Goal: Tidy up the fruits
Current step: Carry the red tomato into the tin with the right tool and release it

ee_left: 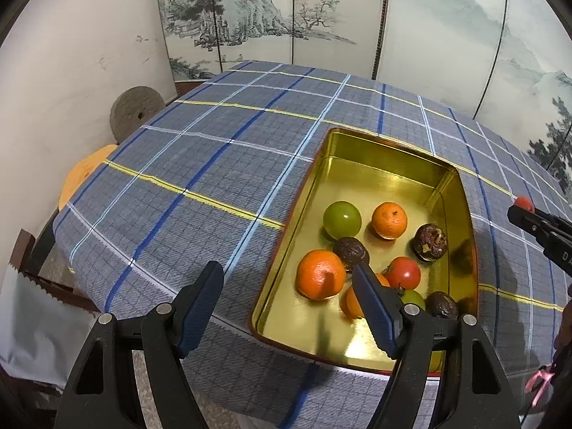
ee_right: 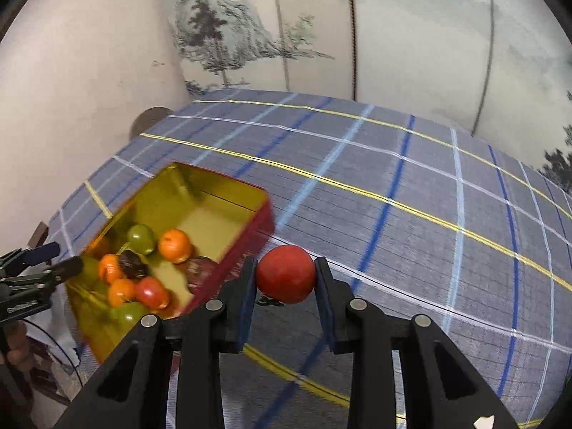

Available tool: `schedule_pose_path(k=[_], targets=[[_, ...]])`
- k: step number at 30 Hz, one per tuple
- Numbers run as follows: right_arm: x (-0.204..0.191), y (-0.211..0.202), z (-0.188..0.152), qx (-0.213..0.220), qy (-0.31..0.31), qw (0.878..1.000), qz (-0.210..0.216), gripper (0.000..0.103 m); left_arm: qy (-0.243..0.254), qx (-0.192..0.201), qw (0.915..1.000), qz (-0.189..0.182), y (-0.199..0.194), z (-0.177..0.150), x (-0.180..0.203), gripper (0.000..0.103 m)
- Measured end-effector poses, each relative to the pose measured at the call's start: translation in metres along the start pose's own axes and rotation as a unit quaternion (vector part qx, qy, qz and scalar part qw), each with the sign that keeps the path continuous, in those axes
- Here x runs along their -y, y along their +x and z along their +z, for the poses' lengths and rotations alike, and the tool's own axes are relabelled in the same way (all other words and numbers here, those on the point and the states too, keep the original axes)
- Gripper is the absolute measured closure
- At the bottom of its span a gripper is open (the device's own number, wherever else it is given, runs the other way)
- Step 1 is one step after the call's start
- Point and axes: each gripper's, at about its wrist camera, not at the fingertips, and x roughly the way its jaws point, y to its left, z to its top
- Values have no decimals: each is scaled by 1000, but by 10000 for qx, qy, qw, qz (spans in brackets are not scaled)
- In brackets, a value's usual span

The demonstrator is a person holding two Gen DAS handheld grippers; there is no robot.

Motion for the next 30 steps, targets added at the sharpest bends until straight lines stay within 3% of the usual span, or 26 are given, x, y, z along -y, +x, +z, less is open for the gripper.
schedule_pose_path(k=[16,30], targets=[[-69,19,4,-140,-502,9972,540,74,-106,-65,9995,291,3,-5,-13,28],[-96,43,-3,-348,-828,9947,503,74,-148,-123,9993,312,7,-7,-15,28]])
